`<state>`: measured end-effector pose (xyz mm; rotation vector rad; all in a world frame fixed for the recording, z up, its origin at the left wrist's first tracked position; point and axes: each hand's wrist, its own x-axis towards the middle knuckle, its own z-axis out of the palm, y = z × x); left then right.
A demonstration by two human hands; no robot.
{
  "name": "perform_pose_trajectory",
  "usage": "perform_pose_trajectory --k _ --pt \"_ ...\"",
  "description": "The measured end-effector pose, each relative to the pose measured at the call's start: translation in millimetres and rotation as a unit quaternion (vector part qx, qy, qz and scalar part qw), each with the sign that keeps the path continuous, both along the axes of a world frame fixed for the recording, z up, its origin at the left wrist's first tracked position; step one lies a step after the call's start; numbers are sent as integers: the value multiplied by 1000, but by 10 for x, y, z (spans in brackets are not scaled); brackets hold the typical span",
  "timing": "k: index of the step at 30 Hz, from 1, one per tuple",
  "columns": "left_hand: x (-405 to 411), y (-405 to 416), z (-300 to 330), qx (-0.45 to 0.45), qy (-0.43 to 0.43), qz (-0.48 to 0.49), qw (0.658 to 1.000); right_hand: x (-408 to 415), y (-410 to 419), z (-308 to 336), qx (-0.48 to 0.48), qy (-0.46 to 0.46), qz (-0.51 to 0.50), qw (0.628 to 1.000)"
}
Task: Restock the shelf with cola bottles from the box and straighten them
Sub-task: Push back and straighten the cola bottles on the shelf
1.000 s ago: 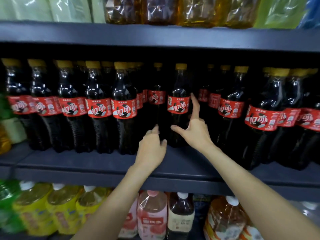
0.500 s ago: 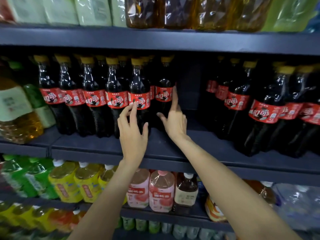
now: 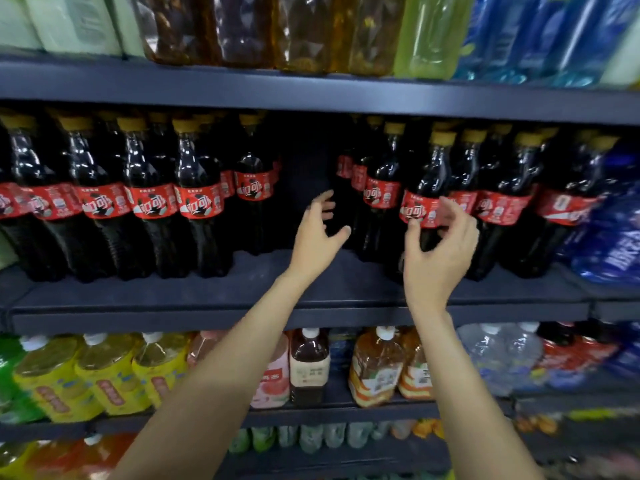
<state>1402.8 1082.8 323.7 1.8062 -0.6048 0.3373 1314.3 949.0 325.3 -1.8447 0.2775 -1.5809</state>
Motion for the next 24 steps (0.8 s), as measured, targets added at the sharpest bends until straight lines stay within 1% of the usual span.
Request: perform_pose_trajectory --k 1,3,4,6,9,11,15,19,21,24 --pt "70 -135 7 -1 33 -13 999 23 -58 5 21 30 -17 999" --pt "181 -349 -9 2 75 -37 996 98 -123 -10 36 125 -23 991" --pt "227 -430 -35 9 80 -44 996 133 -136 -19 31 164 -25 986" --pt "288 -557 -105 31 72 -41 996 184 -156 -38 17 197 -29 980" --pt "274 -673 -175 57 40 24 997 193 -189 -35 16 212 -28 977" --pt "189 -634 -185 73 17 71 995 137 -185 -29 17 214 -2 977" --pt "-116 -159 -278 58 -27 127 990 -14 -81 26 22 216 98 971" --pt "-351 477 -354 30 -67 219 973 92 156 86 48 209 199 956" --pt "-353 708 -352 26 -62 248 966 266 282 95 51 205 227 951" --pt "-311 893 -355 25 -42 275 960 601 445 146 17 219 244 945"
